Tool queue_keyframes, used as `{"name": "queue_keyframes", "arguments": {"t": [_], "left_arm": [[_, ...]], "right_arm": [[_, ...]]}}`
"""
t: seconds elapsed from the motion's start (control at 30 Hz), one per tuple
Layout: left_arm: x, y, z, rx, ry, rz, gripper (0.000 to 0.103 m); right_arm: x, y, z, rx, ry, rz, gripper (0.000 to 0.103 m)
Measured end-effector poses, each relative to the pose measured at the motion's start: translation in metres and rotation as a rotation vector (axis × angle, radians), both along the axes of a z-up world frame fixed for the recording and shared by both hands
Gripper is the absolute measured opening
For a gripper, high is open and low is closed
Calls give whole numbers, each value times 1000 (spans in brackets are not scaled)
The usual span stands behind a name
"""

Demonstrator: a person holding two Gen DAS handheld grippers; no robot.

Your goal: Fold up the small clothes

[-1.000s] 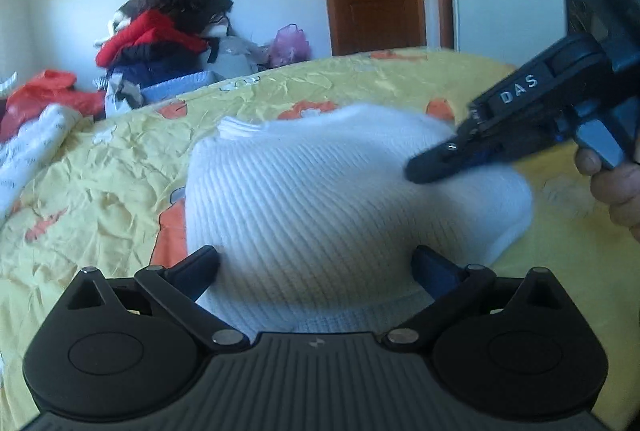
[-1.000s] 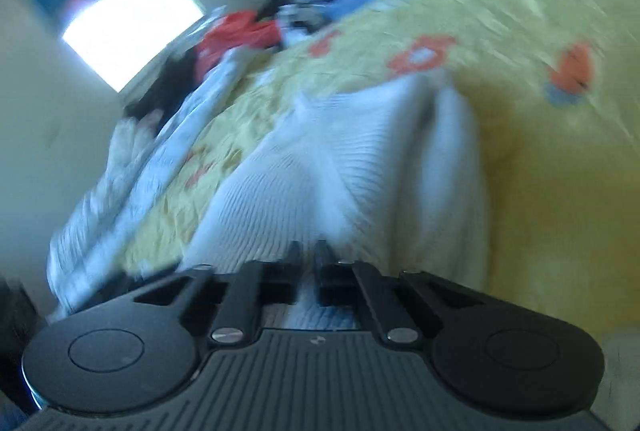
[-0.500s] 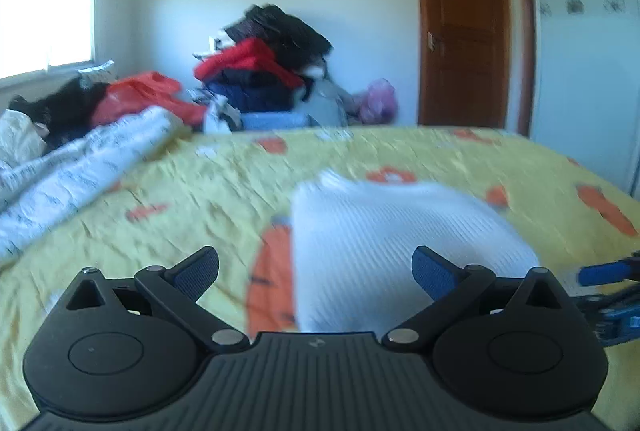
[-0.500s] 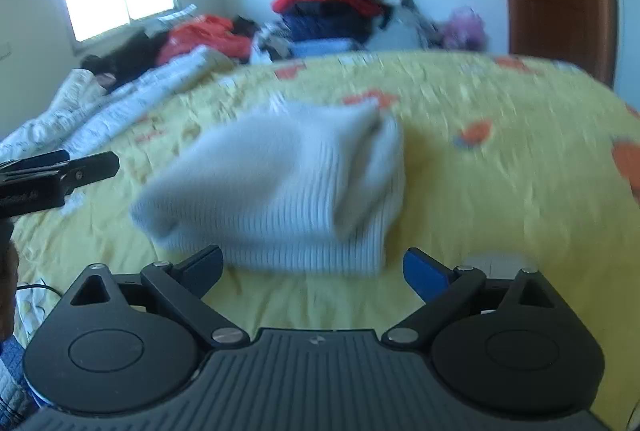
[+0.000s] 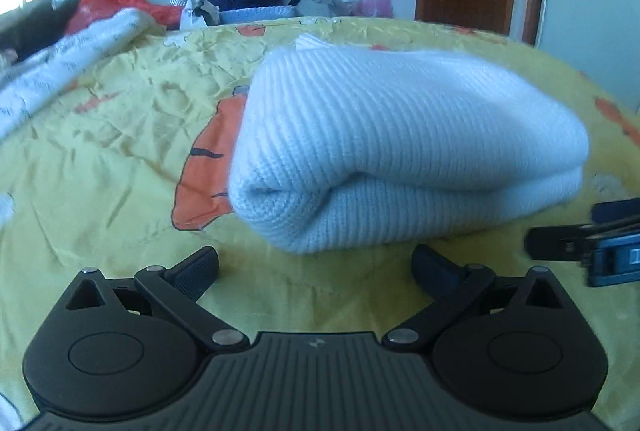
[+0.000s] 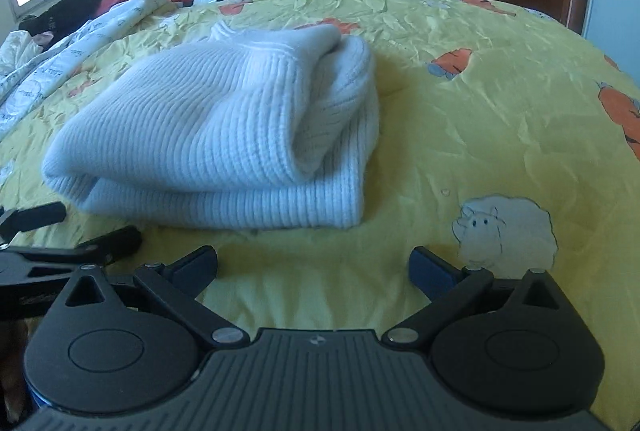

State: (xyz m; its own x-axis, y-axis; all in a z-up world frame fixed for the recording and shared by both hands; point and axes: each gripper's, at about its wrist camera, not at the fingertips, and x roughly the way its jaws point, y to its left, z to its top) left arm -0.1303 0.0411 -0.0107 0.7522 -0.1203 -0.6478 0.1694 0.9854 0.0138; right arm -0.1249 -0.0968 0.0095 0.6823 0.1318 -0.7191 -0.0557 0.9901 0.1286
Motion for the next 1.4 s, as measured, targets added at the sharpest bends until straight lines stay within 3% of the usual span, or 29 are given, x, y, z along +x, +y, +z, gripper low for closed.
{"name": "queue_keyframes", "arguments": {"t": [0.17,1.4], "left_arm": [[3,0,-4,5,-14,-12,103],[4,1,-1,-7,-21,7,103]], "right_arm": [[3,13,-14,-84,-103,-8,103],[2,13,-16,-86,-116,-12,103]]}}
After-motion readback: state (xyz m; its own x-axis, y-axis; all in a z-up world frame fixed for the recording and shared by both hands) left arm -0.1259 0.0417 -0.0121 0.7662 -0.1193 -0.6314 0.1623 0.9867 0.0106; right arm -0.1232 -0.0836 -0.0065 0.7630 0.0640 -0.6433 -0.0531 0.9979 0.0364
